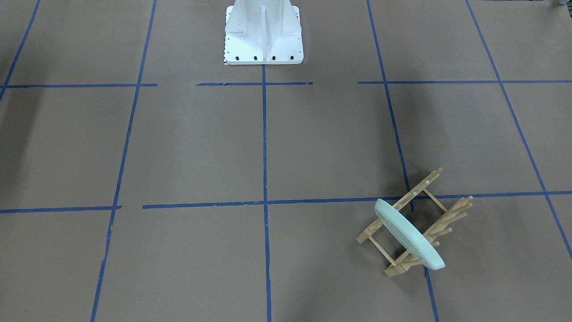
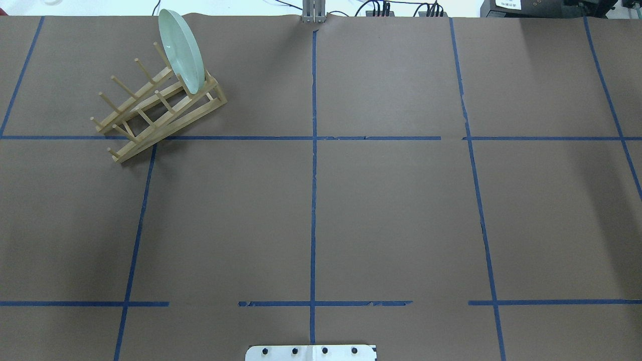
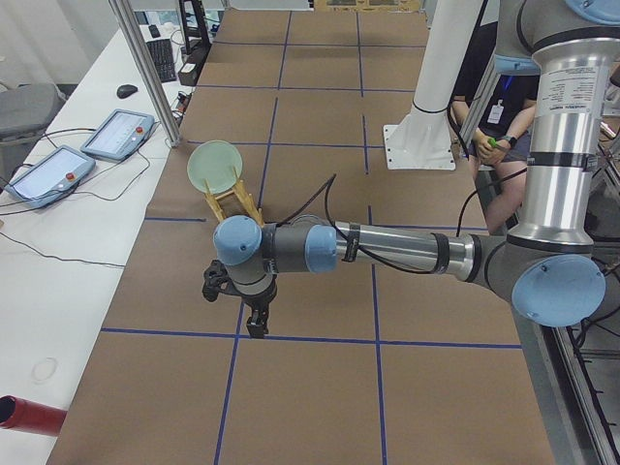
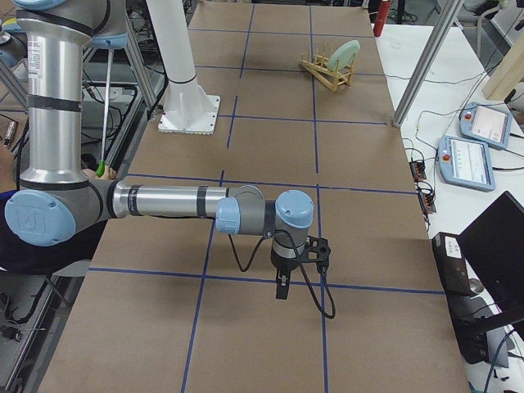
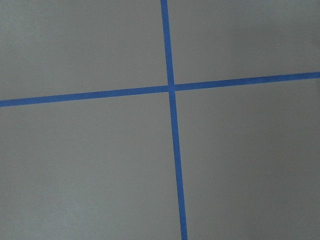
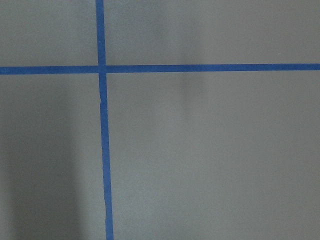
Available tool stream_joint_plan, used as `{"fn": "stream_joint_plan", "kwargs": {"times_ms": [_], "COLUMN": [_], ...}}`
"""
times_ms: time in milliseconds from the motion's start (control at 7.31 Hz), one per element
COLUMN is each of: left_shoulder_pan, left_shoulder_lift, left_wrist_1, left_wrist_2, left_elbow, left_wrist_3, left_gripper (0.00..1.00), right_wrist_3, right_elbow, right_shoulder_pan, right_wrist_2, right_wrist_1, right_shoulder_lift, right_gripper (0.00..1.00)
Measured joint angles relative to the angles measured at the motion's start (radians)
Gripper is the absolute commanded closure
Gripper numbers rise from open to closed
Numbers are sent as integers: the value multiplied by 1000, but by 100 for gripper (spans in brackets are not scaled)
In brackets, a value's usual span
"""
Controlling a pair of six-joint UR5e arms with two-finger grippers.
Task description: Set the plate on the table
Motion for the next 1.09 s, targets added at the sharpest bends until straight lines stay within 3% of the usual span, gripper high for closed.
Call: {"fn": "stream_joint_plan", "kwargs": {"times_ms": [411,821,1095], "left_shoulder_pan": [0,3,36], "left_shoulder_lift": [-18,-207,-298], "left_wrist_1": [-3,-40,-226], "left_wrist_2": [-4,-16,-54], "left_elbow": [-7,-19,-25], "left_wrist_3": [-2,-44,-294], "left_gripper": [0,0,0], "right_wrist_3": [0,-1,0], "right_elbow": [0,0,0], "right_shoulder_pan": [0,1,1], "right_wrist_2": [0,0,0], "right_wrist_1": [0,0,0], "right_shoulder_lift": [0,0,0], "right_gripper": [0,0,0]}}
